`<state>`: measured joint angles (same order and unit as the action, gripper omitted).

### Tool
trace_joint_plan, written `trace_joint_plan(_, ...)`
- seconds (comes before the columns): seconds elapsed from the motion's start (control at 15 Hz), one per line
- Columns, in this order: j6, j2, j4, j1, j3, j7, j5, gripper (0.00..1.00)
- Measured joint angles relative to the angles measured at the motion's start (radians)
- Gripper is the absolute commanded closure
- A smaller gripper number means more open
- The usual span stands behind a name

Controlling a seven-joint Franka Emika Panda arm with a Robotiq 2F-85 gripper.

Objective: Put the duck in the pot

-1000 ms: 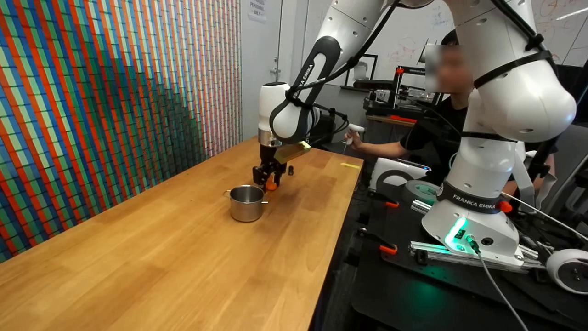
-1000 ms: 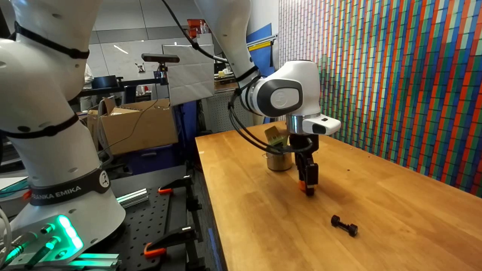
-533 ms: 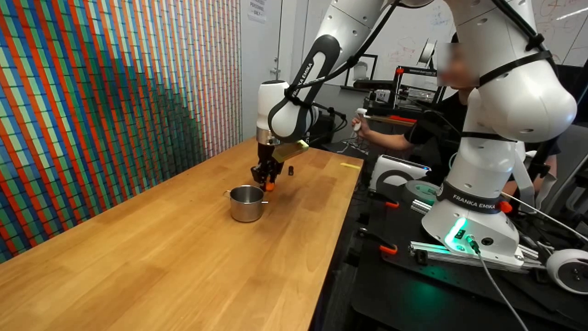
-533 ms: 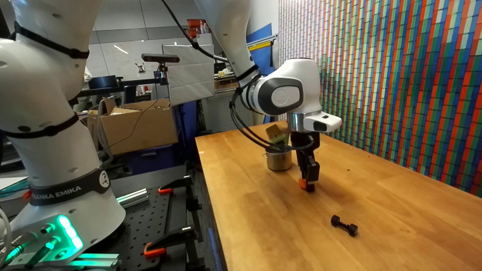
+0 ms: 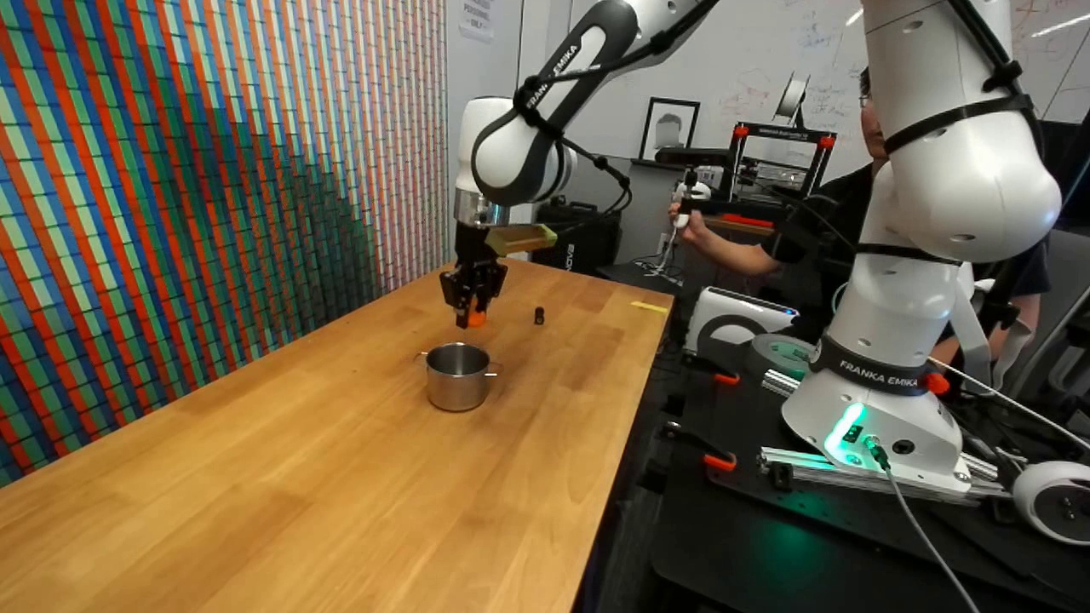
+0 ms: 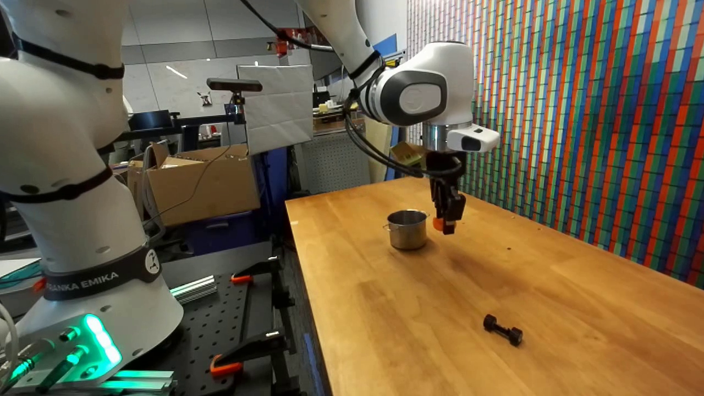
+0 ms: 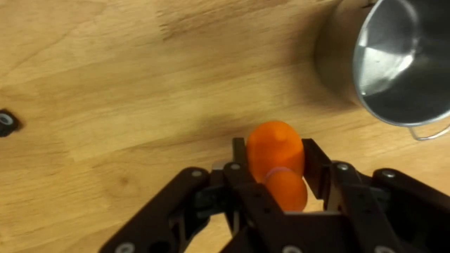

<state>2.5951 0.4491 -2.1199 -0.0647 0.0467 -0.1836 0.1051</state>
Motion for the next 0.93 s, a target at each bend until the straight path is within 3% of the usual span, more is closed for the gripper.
trace_joint_plan(0.2, -0.109, -0.038, 0.022, 0.032, 0.044, 0.071, 0.081, 0.82)
trace_joint_plan(0.47, -0.236, -0.057, 0.049, 0.048, 0.054, 0.134, 0.144, 0.82)
trace_joint_plan(0.93, -0.347, -0.059, 0.08, 0.059, 0.054, 0.203, 0.191, 0.82)
